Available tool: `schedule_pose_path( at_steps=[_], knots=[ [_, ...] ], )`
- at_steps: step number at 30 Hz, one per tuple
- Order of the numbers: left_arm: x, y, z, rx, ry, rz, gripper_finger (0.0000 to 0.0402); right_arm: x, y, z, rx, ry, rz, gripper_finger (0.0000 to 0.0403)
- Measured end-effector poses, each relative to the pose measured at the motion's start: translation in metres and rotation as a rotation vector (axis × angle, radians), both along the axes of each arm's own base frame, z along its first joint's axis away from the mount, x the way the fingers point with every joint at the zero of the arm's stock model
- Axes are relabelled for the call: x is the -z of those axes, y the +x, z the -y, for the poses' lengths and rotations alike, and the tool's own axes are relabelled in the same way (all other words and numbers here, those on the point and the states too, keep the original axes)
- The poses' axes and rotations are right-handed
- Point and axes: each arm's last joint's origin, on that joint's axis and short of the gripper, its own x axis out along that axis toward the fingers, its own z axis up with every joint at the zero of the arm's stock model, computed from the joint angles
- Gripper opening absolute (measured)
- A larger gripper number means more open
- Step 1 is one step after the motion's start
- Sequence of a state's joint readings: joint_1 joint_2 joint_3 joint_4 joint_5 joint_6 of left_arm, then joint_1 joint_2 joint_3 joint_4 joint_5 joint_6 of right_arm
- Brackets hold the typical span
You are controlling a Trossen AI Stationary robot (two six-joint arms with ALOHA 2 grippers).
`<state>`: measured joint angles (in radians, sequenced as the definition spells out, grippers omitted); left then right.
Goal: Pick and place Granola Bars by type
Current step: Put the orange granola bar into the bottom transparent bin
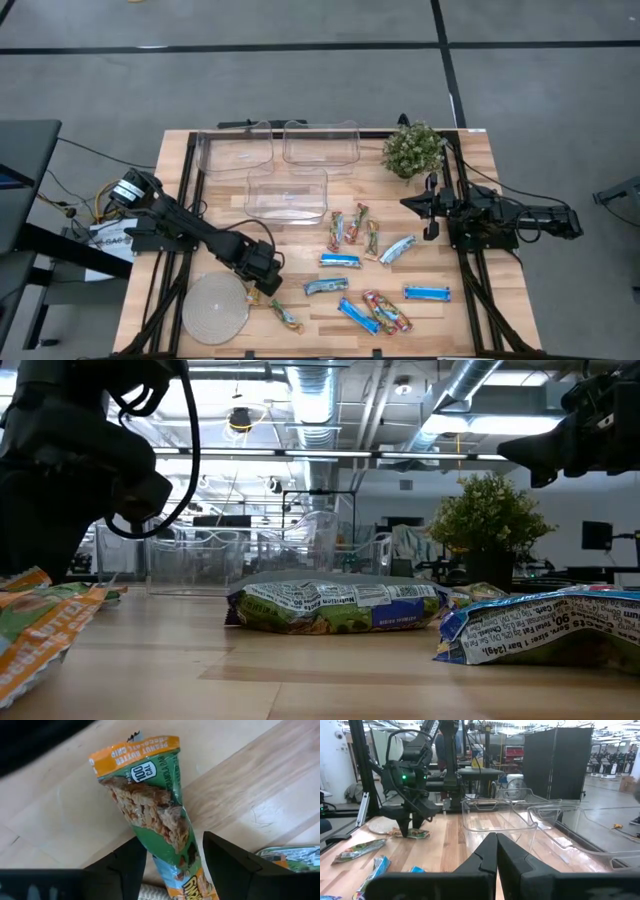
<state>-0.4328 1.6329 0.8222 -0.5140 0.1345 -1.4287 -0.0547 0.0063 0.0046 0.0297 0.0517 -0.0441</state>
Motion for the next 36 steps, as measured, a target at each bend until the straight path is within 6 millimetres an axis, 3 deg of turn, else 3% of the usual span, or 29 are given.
schedule_pose_path(
  at_steps=[17, 25, 36],
  knots=[
    [0.002, -0.003, -0.003, 0.060, 0.051, -0.004, 0.0035, 0.000, 0.000, 0.000, 0.000, 0.000, 0.000, 0.0000],
    [-0.004, 0.008, 0.001, 0.129, 0.066, 0.083, 0.0035, 0.000, 0.000, 0.000, 0.000, 0.000, 0.000, 0.0000],
    [-0.032, 0.035, 0.007, 0.139, 0.171, 0.309, 0.0029, 0.000, 0.000, 0.000, 0.000, 0.000, 0.000, 0.0000]
  ],
)
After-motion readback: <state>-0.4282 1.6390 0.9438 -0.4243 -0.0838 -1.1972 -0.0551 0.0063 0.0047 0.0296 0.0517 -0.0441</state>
